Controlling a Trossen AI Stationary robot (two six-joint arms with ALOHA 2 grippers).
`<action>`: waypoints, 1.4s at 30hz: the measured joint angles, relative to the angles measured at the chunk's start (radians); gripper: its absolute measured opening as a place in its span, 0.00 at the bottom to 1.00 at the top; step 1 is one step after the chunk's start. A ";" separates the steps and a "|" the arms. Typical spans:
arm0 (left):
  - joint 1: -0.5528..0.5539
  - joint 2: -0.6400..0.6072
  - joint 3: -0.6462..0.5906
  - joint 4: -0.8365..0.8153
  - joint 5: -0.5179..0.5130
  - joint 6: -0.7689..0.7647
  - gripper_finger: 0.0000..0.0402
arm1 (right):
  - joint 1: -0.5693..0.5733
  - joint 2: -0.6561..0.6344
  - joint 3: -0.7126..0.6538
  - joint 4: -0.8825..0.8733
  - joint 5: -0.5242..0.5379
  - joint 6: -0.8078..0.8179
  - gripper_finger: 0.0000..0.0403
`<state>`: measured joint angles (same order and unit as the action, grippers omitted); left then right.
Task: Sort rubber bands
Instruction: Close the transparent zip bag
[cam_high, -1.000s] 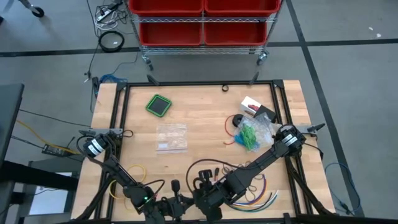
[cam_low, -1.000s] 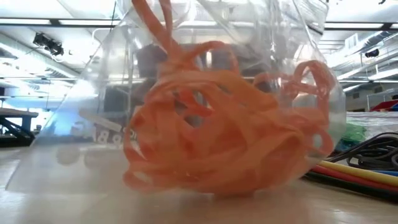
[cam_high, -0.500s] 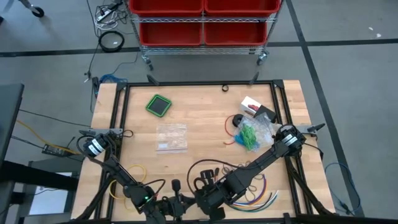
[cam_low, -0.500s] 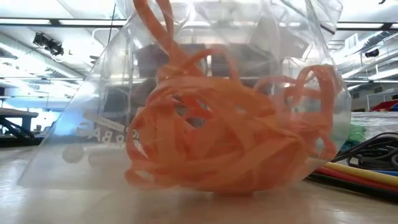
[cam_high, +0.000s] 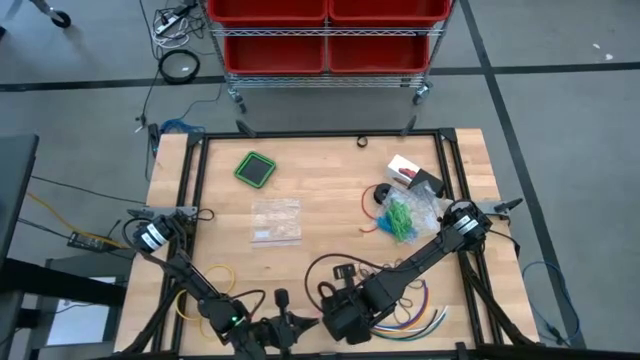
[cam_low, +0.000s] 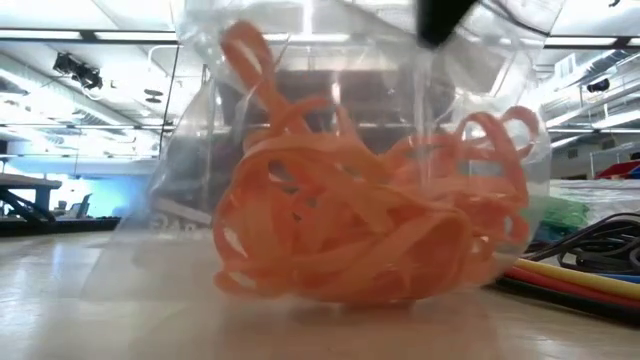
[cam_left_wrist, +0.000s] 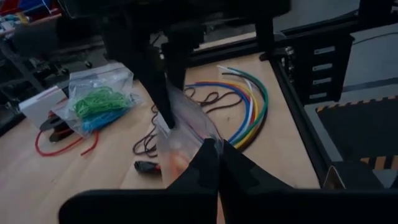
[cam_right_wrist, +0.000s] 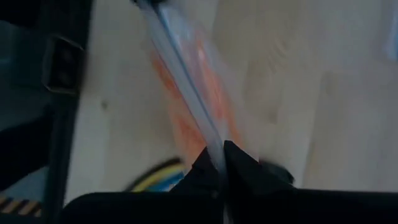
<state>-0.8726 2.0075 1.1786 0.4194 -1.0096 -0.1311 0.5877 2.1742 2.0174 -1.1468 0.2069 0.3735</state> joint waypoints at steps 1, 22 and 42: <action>-0.002 0.000 0.000 -0.013 0.001 -0.011 0.01 | 0.000 0.000 0.000 -0.019 0.002 0.006 0.00; -0.034 0.000 0.001 -0.106 0.002 -0.086 0.01 | 0.047 0.000 -0.002 -0.349 0.035 0.146 0.00; -0.073 -0.136 0.001 -0.377 -0.078 -0.168 0.01 | 0.207 -0.011 -0.005 -0.426 0.340 0.388 0.00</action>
<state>-0.9452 1.8715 1.1793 0.0419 -1.0879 -0.2996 0.7948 2.1632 2.0129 -1.5726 0.5465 0.7612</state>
